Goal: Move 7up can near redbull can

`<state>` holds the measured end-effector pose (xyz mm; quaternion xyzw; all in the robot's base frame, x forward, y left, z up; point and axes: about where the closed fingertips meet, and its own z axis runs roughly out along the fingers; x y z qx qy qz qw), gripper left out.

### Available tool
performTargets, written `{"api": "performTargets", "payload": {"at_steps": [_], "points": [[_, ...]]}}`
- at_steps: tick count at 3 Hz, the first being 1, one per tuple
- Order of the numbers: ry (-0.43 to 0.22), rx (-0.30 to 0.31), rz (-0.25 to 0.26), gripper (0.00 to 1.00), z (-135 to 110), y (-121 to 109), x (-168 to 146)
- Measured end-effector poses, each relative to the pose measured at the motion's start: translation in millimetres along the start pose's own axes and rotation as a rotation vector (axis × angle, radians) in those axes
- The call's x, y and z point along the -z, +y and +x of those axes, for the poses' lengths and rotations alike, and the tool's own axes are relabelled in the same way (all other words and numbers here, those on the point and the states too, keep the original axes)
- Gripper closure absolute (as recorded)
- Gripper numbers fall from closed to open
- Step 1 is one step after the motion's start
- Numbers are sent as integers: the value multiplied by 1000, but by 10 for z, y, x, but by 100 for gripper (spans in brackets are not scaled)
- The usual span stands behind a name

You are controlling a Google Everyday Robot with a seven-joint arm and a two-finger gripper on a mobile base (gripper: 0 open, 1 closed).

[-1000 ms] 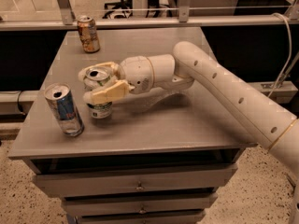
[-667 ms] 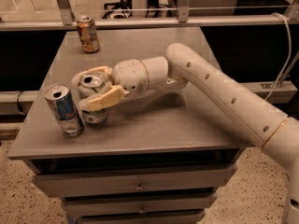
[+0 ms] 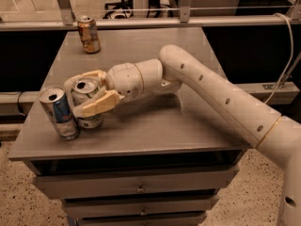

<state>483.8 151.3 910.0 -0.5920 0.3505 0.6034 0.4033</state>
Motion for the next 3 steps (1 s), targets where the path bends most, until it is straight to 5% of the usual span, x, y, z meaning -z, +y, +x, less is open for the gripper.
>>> {"api": "performTargets", "payload": {"at_steps": [1,3], "points": [[6,-2,-8,0,11,12,-17],[146,75,48,0,-342,-79,376]]}}
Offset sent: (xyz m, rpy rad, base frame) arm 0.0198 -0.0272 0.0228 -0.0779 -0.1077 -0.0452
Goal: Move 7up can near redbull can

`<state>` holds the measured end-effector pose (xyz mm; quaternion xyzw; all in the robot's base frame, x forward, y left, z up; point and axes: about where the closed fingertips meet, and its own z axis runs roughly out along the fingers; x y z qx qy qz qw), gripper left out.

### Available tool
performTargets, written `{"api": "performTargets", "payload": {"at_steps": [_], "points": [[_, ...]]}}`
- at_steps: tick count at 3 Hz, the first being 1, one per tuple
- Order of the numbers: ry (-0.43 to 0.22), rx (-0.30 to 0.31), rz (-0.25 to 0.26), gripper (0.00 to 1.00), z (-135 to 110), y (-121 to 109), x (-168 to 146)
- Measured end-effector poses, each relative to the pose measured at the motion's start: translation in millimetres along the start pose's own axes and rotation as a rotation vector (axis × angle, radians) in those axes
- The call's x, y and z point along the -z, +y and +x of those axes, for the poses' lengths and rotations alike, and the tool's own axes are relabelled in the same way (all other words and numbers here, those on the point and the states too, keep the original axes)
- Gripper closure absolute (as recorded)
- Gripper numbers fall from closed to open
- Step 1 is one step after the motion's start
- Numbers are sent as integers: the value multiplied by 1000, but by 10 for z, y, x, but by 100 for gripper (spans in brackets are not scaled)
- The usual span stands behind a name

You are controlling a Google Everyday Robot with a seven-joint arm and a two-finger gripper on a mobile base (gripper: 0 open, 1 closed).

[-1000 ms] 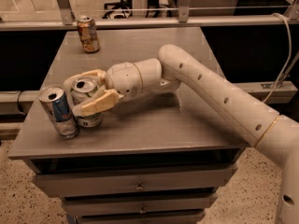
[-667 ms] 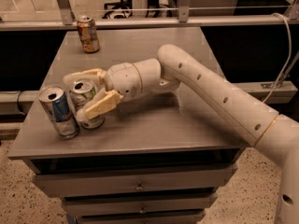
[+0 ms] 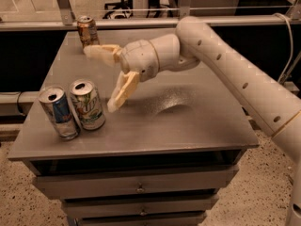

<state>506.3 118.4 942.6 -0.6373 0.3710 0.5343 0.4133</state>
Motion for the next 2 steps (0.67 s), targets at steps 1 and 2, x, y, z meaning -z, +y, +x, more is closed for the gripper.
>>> {"api": "performTargets", "payload": {"at_steps": [1,2], "points": [[147,55,85,0,-324,-125,572],[150,113,155,0,-588,-244,858]]}}
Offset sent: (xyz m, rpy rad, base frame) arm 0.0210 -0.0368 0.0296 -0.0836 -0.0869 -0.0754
